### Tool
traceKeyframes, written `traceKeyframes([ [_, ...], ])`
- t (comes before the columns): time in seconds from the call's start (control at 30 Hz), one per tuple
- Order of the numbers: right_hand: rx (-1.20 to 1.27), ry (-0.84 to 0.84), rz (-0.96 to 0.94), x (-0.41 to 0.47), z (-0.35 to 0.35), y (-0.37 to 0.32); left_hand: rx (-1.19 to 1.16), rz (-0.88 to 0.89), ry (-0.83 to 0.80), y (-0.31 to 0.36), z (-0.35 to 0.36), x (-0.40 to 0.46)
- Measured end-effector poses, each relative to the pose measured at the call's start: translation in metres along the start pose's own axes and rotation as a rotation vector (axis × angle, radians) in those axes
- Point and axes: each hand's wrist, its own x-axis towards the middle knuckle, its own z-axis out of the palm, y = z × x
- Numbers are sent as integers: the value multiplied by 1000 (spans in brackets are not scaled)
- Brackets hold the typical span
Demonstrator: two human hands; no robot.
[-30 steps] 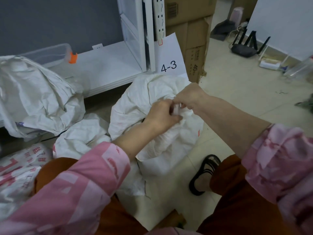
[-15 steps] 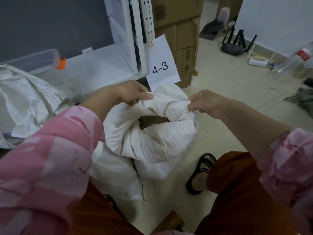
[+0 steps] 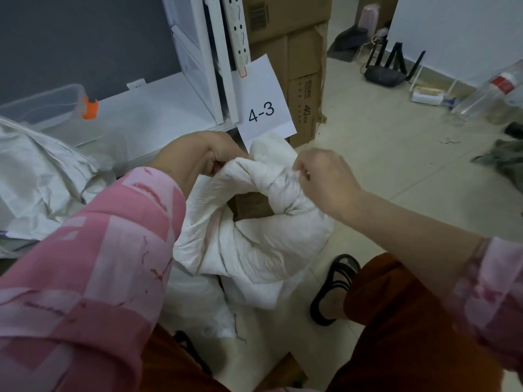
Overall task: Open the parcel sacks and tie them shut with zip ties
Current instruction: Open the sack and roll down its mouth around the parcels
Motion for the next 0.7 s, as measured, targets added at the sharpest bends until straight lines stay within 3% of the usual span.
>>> traceKeyframes([
  [0.1, 82, -76, -69, -16, 18, -11, -43, -12, -15, -1, -1, 3],
  [0.2, -17, -59, -89, -12, 29, -10, -13, -12, -35, -4, 2, 11],
  [0.4, 153, -142, 77, -4, 22, -30, -157, -46, -98, -14, 0, 17],
  [0.5, -11, -84, 27, -7, 32, -38, -203, -22, -115, -18, 3, 17],
  [0.6, -27, -53, 47, -3, 33, -34, -217, 10, -62, -17, 8, 11],
  [0.7, 102, -222, 131, 6, 25, -23, -153, 50, 161, -12, 8, -13],
])
